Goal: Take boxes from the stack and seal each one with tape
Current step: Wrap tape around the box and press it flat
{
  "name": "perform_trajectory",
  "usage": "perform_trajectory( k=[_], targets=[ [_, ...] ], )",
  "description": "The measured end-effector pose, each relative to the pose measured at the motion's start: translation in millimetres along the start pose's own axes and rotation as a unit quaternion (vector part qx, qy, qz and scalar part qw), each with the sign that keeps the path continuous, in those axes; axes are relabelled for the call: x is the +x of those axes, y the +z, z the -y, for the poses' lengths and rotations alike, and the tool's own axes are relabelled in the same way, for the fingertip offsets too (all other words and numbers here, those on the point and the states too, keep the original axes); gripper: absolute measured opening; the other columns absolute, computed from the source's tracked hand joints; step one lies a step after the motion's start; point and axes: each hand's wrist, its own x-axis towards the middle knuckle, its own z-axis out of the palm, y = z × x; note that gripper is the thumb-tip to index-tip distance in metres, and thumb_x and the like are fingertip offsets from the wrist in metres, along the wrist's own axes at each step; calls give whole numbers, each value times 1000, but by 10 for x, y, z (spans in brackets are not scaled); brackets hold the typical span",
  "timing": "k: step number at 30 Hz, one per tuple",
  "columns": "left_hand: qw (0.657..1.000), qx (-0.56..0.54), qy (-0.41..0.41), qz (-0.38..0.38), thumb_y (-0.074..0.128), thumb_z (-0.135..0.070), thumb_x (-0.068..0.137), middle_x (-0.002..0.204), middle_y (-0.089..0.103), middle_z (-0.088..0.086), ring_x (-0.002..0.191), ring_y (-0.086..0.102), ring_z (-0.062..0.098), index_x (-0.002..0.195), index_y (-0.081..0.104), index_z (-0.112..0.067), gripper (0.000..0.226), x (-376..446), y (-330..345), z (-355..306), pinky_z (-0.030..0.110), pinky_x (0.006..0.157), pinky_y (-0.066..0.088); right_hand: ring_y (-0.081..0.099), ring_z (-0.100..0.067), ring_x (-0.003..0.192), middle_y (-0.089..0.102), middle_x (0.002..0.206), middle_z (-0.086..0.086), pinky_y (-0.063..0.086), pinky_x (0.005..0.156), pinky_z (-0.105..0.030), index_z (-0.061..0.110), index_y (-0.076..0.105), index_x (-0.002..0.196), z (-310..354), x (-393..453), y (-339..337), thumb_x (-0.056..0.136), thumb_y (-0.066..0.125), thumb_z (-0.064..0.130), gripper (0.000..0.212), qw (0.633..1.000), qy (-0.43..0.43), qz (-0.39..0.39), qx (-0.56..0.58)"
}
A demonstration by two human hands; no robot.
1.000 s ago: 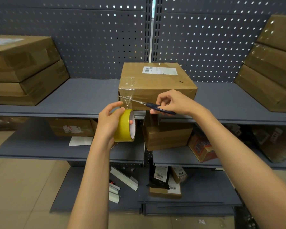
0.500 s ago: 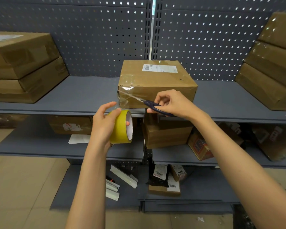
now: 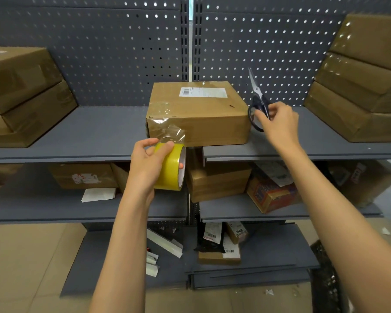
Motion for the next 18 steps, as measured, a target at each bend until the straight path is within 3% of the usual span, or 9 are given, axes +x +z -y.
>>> perform_trajectory(
  k=[2,4,8,10,13,18],
  targets=[
    [1000,-2,4,12,68,-20,88,88,63,-3,52,67,13,118,45,-16,38,-12,68,6,31,63,57,58,-28,101,65,104,-14,41,79,-30,1,63,108,-174,13,-12,94,58,29,32,998,30,-10,-48],
    [1000,1,3,17,70,-21,85,92,66,2,60,69,16,117,47,-13,40,-1,139,24,29,64,57,56,-34,104,65,105,-19,42,82,-36,-1,64,106,-284,-1,-30,95,57,27,31,995,60,-15,-77],
    [1000,-6,-13,13,75,-23,80,95,70,7,86,70,29,117,53,-9,45,34,272,71,49,86,55,57,-38,100,63,104,-23,38,73,-35,-5,65,101,-397,-57,-43,94,60,25,31,983,85,27,-159],
    [1000,-3,-14,15,76,-25,80,93,69,5,89,68,27,117,56,-7,46,41,332,93,43,80,56,57,-39,99,62,106,-24,35,71,-32,-6,64,102,-430,-82,-27,94,60,23,31,978,88,48,-182],
    [1000,-3,-6,10,74,-25,81,86,64,-3,75,59,9,119,57,-5,47,43,408,111,21,59,44,57,-39,102,62,109,-23,40,74,-35,-4,62,107,-450,-123,-1,94,59,20,27,974,79,61,-202],
    [1000,-2,-8,4,73,-27,82,89,64,-2,74,58,7,121,57,-5,47,42,466,128,18,56,41,58,-37,100,63,109,-22,45,78,-38,-3,63,108,-474,-142,41,93,60,15,24,975,48,66,-206]
  ],
)
